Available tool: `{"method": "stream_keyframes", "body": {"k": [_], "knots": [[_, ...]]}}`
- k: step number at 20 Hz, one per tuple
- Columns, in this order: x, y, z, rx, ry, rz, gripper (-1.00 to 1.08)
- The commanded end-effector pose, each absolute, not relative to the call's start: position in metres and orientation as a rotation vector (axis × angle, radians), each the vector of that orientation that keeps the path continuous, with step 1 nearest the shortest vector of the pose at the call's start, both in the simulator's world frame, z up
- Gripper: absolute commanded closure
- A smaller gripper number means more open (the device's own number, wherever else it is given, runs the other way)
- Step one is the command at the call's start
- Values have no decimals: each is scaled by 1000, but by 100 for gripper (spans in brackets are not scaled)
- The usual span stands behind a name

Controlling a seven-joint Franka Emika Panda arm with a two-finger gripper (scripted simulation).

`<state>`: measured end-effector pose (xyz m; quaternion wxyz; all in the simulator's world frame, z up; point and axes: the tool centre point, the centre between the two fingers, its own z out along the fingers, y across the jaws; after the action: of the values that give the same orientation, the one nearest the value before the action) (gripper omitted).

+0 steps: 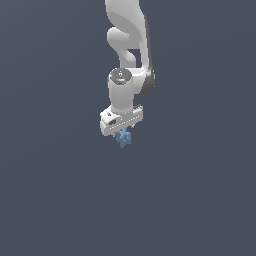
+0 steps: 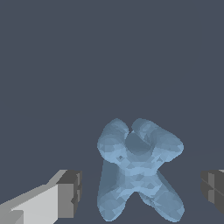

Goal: Pick up the object and move it to a goal position.

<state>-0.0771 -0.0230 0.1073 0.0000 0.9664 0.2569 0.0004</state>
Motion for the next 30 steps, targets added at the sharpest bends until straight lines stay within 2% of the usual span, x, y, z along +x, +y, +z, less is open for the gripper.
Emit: {"method": "stream_keyframes", "body": {"k": [1,8,9,22,30], "knots": [[-78,-23,95,3036,809,0,-92],[-77,-23,81,3035,811,0,-92],[-77,-23,81,3035,811,0,108],[-77,-26,82,3035,811,0,108],[-71,-64,90,3035,811,0,108]]}}
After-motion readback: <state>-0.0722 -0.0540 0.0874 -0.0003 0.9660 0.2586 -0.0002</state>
